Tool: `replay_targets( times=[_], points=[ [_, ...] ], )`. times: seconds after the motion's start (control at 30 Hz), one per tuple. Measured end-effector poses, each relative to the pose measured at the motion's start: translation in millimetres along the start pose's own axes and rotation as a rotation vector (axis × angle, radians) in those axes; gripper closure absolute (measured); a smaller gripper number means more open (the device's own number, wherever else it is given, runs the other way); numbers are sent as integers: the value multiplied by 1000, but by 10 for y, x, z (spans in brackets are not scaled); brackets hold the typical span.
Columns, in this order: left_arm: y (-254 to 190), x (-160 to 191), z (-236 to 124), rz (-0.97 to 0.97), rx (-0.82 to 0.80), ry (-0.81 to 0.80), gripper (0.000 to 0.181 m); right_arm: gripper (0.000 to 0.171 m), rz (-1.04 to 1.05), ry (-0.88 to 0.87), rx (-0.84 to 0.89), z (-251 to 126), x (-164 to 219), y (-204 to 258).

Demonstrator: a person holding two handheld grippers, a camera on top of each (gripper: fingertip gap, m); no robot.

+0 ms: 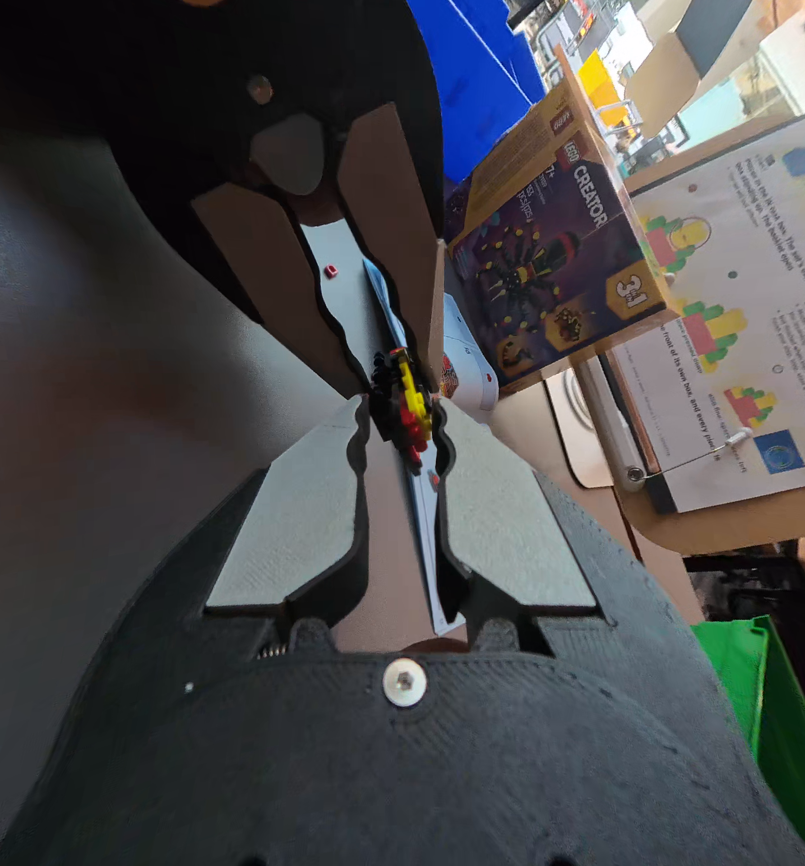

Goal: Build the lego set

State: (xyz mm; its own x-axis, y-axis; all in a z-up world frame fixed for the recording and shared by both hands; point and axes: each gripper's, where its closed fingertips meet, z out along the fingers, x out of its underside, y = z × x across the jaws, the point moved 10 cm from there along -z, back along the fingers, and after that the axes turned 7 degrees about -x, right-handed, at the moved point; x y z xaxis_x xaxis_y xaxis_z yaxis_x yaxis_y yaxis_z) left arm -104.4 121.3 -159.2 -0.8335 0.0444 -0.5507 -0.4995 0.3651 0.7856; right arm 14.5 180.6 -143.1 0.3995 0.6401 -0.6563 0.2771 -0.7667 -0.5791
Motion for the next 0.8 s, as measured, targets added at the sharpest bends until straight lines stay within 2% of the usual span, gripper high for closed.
replay_targets(
  times=[0.27, 0.43, 0.5, 0.7, 0.8],
  points=[
    [20, 53, -29, -22, -11, -31, 152, 149, -97, -85, -41, -40, 130, -55],
    [5, 22, -55, -32, 7, -85, 148, 149, -59, -270, -140, -125, 147, -77],
    [-6, 3, -82, 13, 7, -102, 155, 149, -25, -305, -185, -126, 158, -89],
    [-10, 41, -50, 16, -5, -56, 155, 149, 83, -245, -209, -88, 242, -156],
    [-24, 102, 11, 72, -58, 17, 156, 146, 94, -124, -186, -58, 344, -187]
  ],
)
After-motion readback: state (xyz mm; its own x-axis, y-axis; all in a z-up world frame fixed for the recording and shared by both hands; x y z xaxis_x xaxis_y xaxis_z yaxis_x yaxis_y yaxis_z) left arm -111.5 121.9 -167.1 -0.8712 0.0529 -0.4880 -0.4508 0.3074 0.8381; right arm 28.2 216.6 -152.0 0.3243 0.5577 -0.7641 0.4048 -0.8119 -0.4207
